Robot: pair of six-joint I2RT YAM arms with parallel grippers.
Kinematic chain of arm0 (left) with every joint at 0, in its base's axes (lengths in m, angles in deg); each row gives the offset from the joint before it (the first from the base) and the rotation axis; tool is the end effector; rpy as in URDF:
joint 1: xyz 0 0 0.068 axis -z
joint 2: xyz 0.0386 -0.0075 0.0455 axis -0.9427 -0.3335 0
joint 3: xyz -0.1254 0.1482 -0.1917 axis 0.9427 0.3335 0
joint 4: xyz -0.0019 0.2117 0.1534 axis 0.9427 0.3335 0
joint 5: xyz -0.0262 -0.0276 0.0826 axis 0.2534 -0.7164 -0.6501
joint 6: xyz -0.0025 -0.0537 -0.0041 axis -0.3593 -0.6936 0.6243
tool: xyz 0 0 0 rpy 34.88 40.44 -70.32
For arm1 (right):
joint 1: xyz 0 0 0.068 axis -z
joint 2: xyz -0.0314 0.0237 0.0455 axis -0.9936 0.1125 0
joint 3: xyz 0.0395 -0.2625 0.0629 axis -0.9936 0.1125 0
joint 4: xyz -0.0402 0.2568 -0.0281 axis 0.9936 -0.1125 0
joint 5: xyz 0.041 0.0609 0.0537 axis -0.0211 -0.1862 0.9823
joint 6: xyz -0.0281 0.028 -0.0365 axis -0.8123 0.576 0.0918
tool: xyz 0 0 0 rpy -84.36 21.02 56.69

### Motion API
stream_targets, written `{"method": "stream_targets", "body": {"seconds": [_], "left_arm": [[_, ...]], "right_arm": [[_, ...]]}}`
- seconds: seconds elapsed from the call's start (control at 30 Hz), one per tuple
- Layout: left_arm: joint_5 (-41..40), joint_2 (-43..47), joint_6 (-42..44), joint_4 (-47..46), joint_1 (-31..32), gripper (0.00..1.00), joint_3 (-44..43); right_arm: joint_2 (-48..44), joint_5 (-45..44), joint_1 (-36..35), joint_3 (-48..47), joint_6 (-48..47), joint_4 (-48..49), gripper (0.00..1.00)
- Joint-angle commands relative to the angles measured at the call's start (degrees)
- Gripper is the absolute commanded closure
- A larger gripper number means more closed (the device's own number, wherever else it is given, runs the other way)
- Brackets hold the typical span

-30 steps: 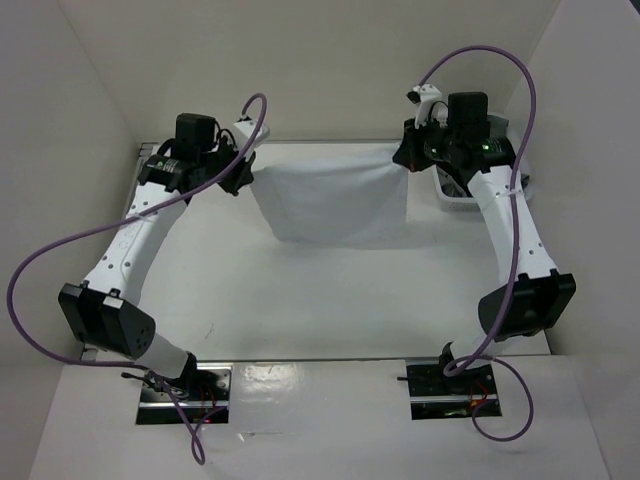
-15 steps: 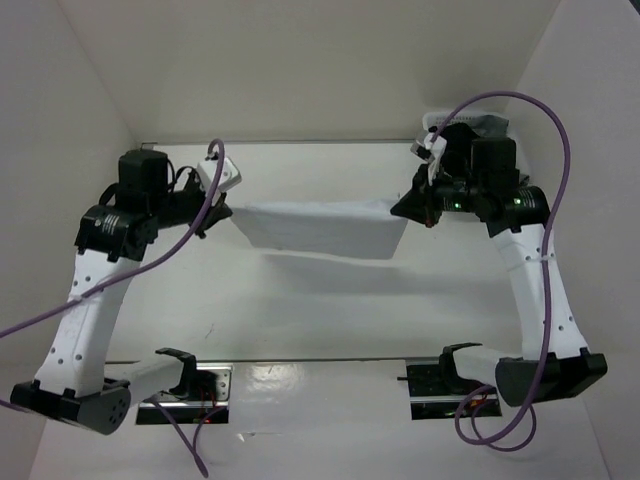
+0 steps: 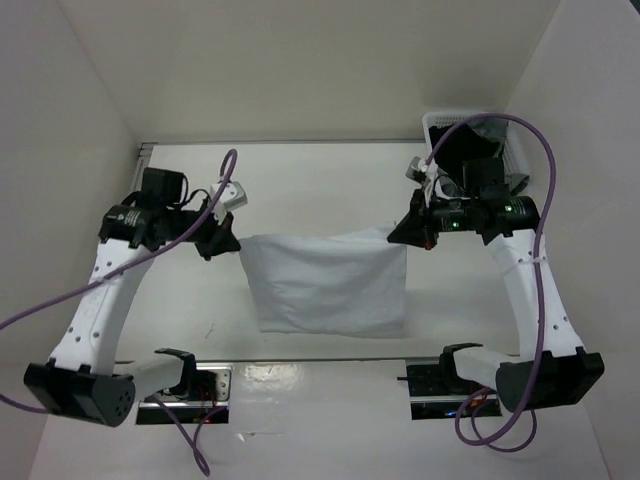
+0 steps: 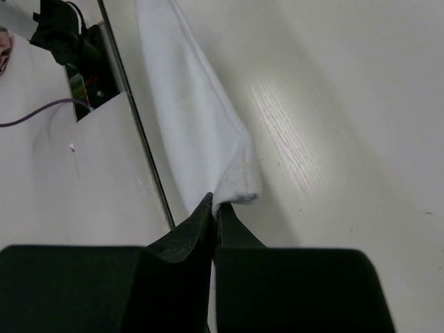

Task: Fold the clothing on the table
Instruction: Flatten the skirt out

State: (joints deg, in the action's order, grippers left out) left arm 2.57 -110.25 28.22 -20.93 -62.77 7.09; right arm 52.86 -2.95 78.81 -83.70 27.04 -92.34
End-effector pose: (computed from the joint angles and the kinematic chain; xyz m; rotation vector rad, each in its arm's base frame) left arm 0.1963 -0.0485 0.3828 0.9762 2.0319 -0.5844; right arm 0.2007 0.0469 0.3883 -1.0563 1.8516 0.9410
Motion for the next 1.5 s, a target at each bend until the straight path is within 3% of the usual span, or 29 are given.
{"method": "stream_targets", "body": {"seconds": [0.0, 0.1, 0.33, 0.57, 0.67, 0.73, 0.77, 0.8, 0.83, 0.9, 0.93, 0.97, 1.1, 1.17, 1.2, 1.27, 1.33, 1.47], "left_arm": [[3.2, -7.3, 0.2, -3.8, 1.4, 1.0, 0.9], [2.0, -14.4, -0.4, -7.5, 2.7, 1.0, -0.3], [-5.8, -29.7, -2.0, -17.7, 2.7, 1.0, -4.7], [-9.8, -41.1, -3.2, -21.7, 2.2, 1.0, -12.2], [-11.3, -44.4, -3.7, -23.1, 2.2, 1.0, -14.1], [-12.3, -46.3, -4.3, -24.6, 1.7, 0.87, -15.0], [-12.3, -46.9, -4.3, -25.2, 1.7, 0.82, -15.9], [-12.3, -47.6, -4.3, -25.2, 1.1, 0.75, -17.1], [-12.8, -48.8, -5.0, -25.2, 1.1, 0.53, -17.8], [-14.1, -49.8, -5.5, -26.2, 1.1, 0.36, -18.6], [-14.9, -50.7, -5.6, -26.2, 1.1, 0.19, -19.3], [-15.9, -50.7, -6.6, -27.7, 1.1, 0.13, -19.3], [-22.1, -50.4, -11.0, -30.2, 0.0, 0.02, -19.3], [-22.1, -48.7, -12.3, -30.8, -0.8, 0.0, -19.3], [-22.1, -46.7, -13.8, -30.8, -1.3, 0.0, -18.6], [-22.6, -44.2, -15.2, -29.7, -1.3, 0.0, -17.5], [-21.4, -39.8, -17.8, -29.0, -2.4, 0.0, -14.5], [-19.3, -28.2, -17.7, -26.8, -3.9, 0.0, -8.3]], "right_arm": [[2.2, -1.7, -1.5, 2.6, 2.5, 6.8, 1.0], [6.1, -4.8, -3.0, 4.3, 4.2, 10.4, 1.0], [17.3, -18.8, -3.5, 6.6, 9.0, 29.0, 1.0], [28.9, -28.5, -3.5, 0.5, 9.6, 37.6, 1.0], [32.2, -32.1, -3.5, -0.7, 10.2, 40.6, 0.93], [33.6, -34.1, -3.5, -1.4, 10.2, 42.9, 0.88], [35.1, -34.6, -3.5, -1.9, 10.2, 42.9, 0.71], [35.8, -35.6, -3.5, -3.0, 10.2, 43.5, 0.66], [36.5, -36.4, -3.5, -3.6, 11.0, 44.2, 0.64], [38.3, -40.2, -3.5, -4.4, 13.5, 45.8, 0.52], [38.3, -42.2, -3.5, -5.0, 14.5, 48.0, 0.48], [39.1, -44.2, -3.5, -5.0, 15.4, 49.2, 0.46], [39.6, -56.7, -3.5, -7.3, 20.4, 51.5, 0.43], [38.2, -56.8, -3.5, -9.2, 21.0, 47.4, 0.42], [36.8, -54.6, -3.5, -9.8, 20.5, 45.1, 0.3], [35.3, -51.8, -5.7, -11.2, 19.2, 40.1, 0.28], [31.9, -50.2, -7.6, -11.2, 17.9, 35.0, 0.2], [23.9, -50.2, -13.1, -3.3, 13.0, 31.9, 0.07]]}}
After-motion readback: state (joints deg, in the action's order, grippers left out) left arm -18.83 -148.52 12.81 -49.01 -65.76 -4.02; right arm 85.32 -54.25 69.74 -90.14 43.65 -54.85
